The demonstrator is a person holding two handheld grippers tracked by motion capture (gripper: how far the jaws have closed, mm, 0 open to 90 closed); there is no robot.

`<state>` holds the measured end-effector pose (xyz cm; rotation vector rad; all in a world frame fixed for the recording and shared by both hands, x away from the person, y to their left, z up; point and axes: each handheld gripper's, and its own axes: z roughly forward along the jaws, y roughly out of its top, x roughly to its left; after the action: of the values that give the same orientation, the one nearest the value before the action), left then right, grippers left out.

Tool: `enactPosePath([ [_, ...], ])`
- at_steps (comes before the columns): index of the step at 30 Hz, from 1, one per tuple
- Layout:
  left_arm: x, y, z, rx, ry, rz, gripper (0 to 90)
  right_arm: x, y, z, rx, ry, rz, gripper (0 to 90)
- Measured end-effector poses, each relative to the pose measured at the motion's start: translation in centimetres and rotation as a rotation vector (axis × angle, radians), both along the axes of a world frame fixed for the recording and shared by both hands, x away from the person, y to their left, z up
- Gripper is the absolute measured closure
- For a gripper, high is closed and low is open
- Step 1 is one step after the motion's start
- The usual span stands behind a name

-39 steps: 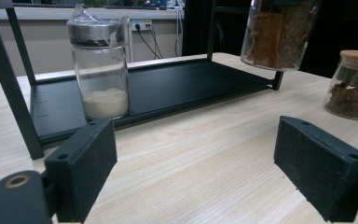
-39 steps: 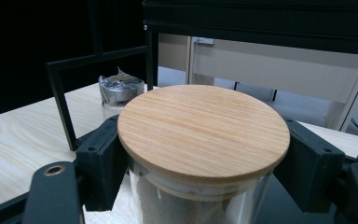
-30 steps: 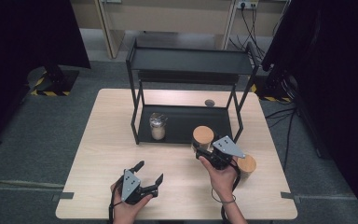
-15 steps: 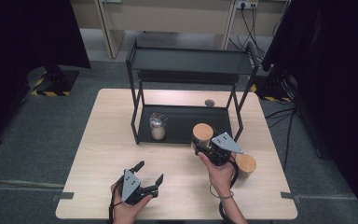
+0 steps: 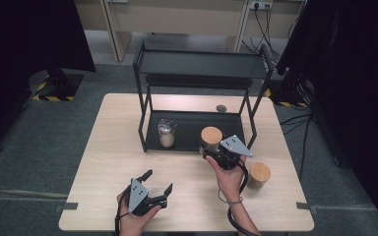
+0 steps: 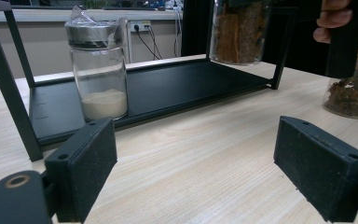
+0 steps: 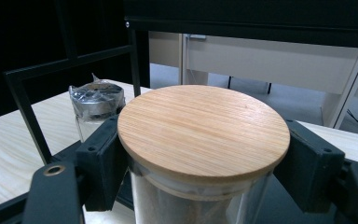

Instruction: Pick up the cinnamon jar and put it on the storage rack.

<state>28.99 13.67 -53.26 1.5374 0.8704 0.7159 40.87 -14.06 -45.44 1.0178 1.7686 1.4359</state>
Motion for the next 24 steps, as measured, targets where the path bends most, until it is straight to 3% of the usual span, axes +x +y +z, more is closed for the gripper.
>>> enactPosePath([
  [24, 0.0, 0.0, 0.0, -0.002, -0.002, -0.003, 12.7, 2.8, 1.6, -0.3, -0.011, 0.030, -0.013, 25.6],
])
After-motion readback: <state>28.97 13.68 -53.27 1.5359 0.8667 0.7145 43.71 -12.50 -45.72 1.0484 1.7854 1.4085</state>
